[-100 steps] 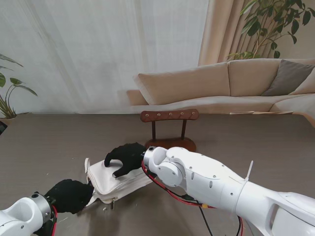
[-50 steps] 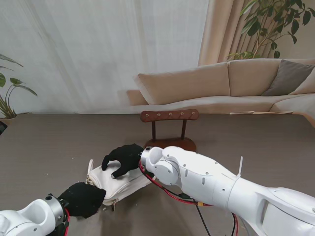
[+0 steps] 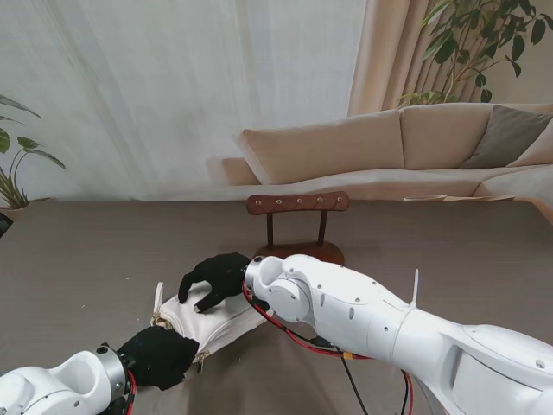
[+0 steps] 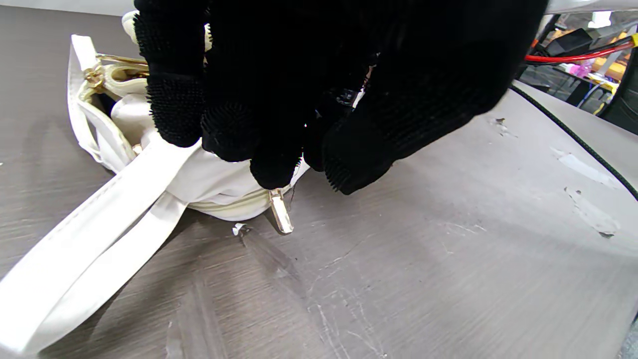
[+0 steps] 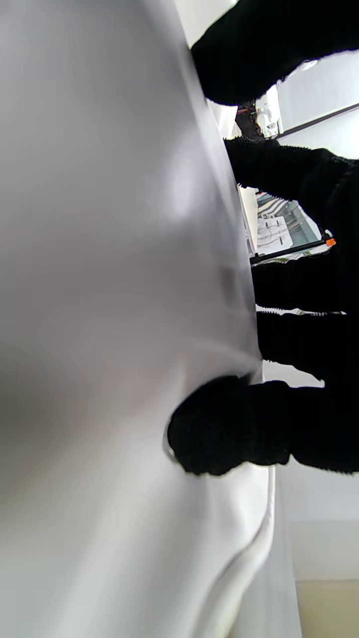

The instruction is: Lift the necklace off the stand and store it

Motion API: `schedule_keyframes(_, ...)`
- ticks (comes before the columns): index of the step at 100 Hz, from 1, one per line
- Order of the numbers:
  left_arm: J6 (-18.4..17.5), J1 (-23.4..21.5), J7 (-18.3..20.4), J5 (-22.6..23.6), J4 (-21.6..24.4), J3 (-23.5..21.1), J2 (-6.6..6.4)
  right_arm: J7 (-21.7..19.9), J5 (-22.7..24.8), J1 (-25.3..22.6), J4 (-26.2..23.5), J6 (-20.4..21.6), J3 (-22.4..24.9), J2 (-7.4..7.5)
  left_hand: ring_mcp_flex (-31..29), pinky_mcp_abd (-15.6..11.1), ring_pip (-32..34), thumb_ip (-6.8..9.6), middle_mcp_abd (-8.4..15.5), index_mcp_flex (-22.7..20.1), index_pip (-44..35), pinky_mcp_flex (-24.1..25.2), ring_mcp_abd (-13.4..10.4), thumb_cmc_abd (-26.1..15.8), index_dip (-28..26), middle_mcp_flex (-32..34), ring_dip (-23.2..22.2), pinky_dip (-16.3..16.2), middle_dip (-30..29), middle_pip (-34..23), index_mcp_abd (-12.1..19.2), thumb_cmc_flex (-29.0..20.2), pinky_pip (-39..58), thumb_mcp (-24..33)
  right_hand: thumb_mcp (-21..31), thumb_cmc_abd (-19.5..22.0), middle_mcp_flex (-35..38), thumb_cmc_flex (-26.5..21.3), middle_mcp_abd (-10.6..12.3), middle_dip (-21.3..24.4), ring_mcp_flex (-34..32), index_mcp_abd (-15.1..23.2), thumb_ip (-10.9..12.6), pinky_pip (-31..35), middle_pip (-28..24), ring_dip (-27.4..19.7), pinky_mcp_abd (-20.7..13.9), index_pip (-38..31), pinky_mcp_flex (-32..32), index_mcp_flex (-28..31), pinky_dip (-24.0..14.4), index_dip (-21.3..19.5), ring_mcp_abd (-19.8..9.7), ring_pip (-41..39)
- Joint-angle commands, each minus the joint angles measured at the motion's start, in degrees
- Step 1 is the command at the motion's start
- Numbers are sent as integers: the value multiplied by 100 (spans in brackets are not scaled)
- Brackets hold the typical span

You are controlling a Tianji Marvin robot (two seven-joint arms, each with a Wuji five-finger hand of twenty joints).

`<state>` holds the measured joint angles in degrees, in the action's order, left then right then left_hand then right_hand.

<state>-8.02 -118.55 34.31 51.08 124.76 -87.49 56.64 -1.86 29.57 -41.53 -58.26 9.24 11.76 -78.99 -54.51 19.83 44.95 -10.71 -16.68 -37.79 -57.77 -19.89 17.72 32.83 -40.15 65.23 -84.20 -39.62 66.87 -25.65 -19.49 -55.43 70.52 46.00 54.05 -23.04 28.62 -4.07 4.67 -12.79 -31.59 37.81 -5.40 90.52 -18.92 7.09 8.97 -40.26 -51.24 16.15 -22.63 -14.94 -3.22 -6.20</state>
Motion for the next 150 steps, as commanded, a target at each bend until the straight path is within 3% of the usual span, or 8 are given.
schedule_keyframes(1, -174, -82, 186, -101, 234, 173, 30, -281, 72, -247, 237, -30, -191, 41, 148, -138, 96, 83, 428, -315, -710, 126, -147, -173, -36, -113, -133, -70, 89, -8, 1386, -85, 118, -117, 225, 225, 24, -121, -43, 45, -91, -2890, 157, -4485, 35, 28, -537, 137, 4394, 267, 321, 128, 106, -36)
schedule_keyframes(34, -256, -240, 85, 174, 286, -139, 76, -346, 58, -233, 19, 100, -146, 135, 158, -151, 106, 84, 436, -314, -719, 129, -170, -165, -29, -116, -140, -70, 82, -16, 1398, -82, 110, -108, -147, -646, 100, -284, -406, -78, -53, -2937, -73, -4584, -225, 155, -289, -1, 4532, 553, 381, 14, 393, -252)
schedule_keyframes(58, -303, -650, -313, 474, 294, -807, 187, -385, 169, -167, -147, 127, -172, 184, 148, -153, 109, 80, 445, -323, -731, 128, -179, -155, -27, -100, -140, -70, 79, -22, 1414, -69, 109, -95, 115, -1070, 140, -306, -358, -165, -164, -2950, -209, -4658, -444, 303, -185, 10, 4447, 624, 303, -54, 529, -535)
schedule_keyframes(89, -193, -862, -986, 350, 68, -1604, 330, -304, 373, -122, -211, 58, -169, 235, 116, -131, 69, 67, 447, -365, -730, 104, -111, -121, -6, -75, -112, -65, 71, -15, 1368, -74, 103, -46, 786, -1246, 1083, -389, -124, -676, -972, -2855, -250, -4290, -1172, 737, -177, -560, 4101, 1423, 52, -611, 415, -1176)
schedule_keyframes(103, -145, -790, -1085, 285, -76, -1746, 348, -204, 389, -157, -203, 22, -104, 239, 110, -119, 54, 62, 452, -370, -726, 107, -93, -118, -2, -70, -102, -59, 71, -10, 1371, -72, 91, -33, 606, -1060, 869, -306, -179, -682, -910, -2968, -234, -4194, -987, 781, -126, -178, 4128, 893, 54, -492, 570, -1143)
schedule_keyframes(119, -130, -727, -1082, 242, -180, -1769, 344, 93, 481, -284, -284, -64, 49, 253, 114, -114, 33, 52, 439, -372, -719, 106, -93, -126, 0, -76, -92, -54, 71, -1, 1383, -75, 83, -37, 134, -716, -40, -266, -392, -362, -630, -3070, -121, -4183, -678, 762, 34, 265, 4141, -301, 49, -50, 1058, -940)
schedule_keyframes(138, -100, -754, -1090, 247, -212, -1707, 343, 240, 576, -326, -346, -351, 103, 221, 115, -113, 25, 47, 444, -371, -718, 107, -99, -127, -9, -78, -87, -50, 71, 6, 1390, -74, 79, -44, -658, -315, -1543, -312, -1001, -259, -516, -3318, 29, -4136, -851, 757, 234, 687, 4037, -1131, -128, 517, 1470, -855)
schedule_keyframes(150, -73, -817, -1103, 260, -203, -1710, 349, 84, 611, -218, -328, -517, 8, 211, 129, -115, 13, 47, 444, -373, -717, 110, -90, -132, -12, -80, -83, -47, 70, 10, 1393, -76, 74, -47, -1324, -48, -1837, -223, -1228, -220, -414, -3751, 253, -4167, -956, 734, 248, 1053, 4024, -1153, -206, 369, 1468, -822)
